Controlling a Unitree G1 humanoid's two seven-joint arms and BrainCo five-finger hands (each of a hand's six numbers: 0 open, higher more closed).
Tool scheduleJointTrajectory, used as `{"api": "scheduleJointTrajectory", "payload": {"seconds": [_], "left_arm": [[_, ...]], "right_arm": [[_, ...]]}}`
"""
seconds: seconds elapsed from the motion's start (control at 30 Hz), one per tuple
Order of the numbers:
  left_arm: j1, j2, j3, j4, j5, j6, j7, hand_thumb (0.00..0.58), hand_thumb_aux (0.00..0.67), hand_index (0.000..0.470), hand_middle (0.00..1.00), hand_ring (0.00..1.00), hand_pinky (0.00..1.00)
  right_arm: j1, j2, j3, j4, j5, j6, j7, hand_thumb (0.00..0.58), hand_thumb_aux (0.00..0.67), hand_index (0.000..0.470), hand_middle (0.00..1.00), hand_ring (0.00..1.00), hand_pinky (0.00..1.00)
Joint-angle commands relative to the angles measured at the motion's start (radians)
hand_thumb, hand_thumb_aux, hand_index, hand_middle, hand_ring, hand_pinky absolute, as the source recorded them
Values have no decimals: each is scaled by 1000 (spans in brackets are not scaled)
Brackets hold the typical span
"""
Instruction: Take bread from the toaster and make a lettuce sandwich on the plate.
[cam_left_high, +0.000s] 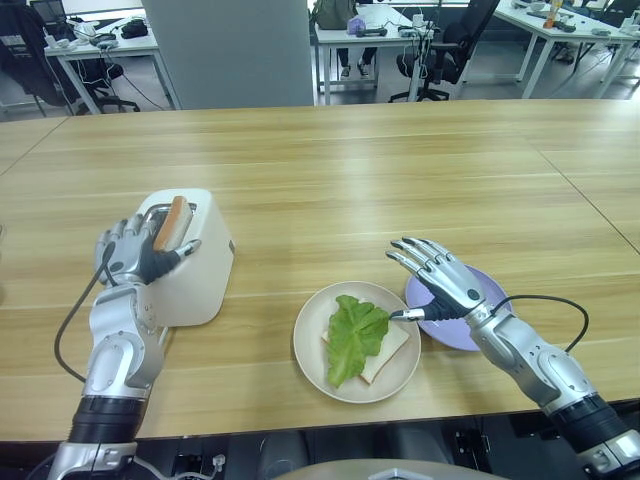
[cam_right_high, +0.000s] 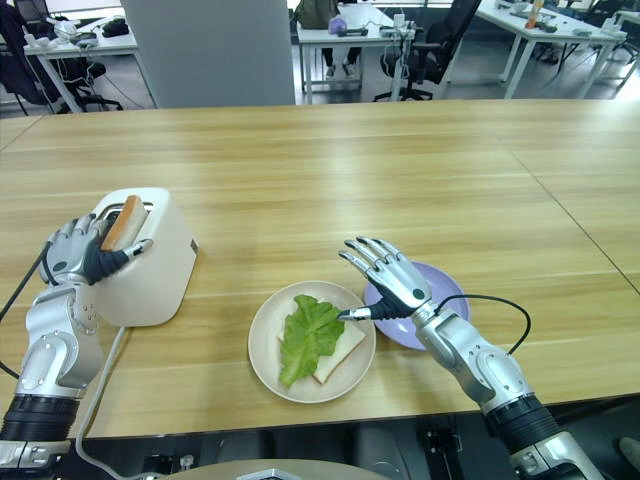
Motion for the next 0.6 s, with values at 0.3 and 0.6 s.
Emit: {"api": "scheduleJointTrajectory", "payload": {"seconds": [0.3, 0.6], "left_arm": [[-55, -6, 66, -31, -136, -82, 168, 580, 670, 460, 1000, 1000, 1000], [-51, 6, 122, -181, -190, -166, 225, 580, 670, 460, 1000, 1000, 1000]], "right_arm": [[33, 9, -21, -29, 17, -6, 24, 0, 0, 0, 0, 0, 0], [46, -2, -36, -43, 26, -15, 27, 0, 0, 0, 0, 0, 0]]}}
